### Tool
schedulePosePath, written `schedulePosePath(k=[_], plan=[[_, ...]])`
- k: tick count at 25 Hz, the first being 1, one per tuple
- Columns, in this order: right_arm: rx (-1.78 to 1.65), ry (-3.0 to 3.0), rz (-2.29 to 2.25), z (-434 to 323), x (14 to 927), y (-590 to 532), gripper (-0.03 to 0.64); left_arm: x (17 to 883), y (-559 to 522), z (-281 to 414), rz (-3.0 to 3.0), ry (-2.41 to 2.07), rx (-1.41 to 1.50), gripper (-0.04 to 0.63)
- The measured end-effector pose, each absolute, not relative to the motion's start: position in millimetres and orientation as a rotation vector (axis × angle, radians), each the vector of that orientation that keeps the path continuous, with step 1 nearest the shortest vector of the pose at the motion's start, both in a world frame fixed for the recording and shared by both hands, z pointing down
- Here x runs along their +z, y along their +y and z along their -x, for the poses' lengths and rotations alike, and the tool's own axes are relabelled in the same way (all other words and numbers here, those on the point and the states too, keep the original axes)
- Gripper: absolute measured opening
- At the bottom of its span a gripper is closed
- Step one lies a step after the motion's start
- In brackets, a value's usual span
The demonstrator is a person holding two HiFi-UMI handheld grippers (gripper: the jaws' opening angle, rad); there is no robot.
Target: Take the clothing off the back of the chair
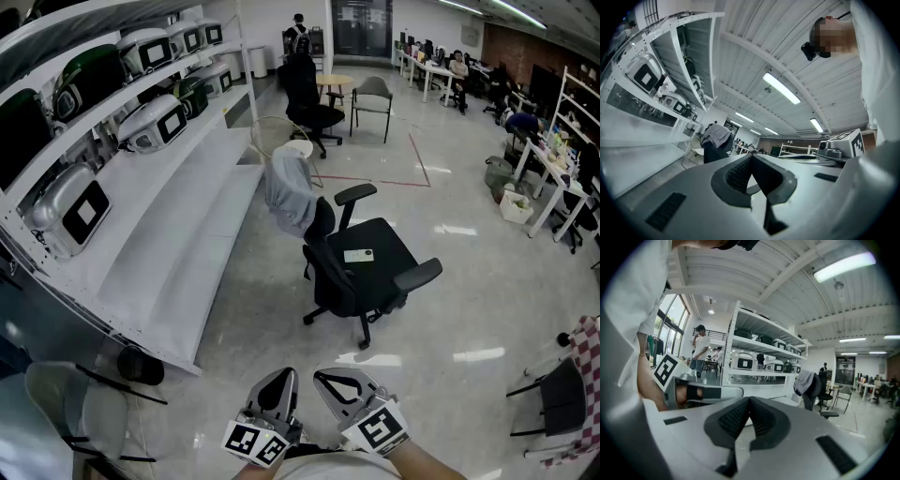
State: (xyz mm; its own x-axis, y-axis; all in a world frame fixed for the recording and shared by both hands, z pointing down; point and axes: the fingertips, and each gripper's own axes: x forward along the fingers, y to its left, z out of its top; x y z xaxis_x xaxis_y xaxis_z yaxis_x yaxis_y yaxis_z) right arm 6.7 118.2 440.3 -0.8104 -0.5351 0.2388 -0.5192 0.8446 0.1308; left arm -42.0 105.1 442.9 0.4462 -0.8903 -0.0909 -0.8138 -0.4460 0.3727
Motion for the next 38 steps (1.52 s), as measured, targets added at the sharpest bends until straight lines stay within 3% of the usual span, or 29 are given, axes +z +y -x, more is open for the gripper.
schedulePosePath(k=[24, 38], plan=[[-0.104, -2.760, -0.800, -17.2, 438.6, 128.2, 0.017, 442.2, 114.7, 36.6, -2.407, -1.508, -0.397, 0.009], [-0.068, -2.802, -0.716, -58.3, 453.7, 138.3, 0.017, 453.6, 118.5, -1.5, -2.334, -1.609, -0.408, 0.009]])
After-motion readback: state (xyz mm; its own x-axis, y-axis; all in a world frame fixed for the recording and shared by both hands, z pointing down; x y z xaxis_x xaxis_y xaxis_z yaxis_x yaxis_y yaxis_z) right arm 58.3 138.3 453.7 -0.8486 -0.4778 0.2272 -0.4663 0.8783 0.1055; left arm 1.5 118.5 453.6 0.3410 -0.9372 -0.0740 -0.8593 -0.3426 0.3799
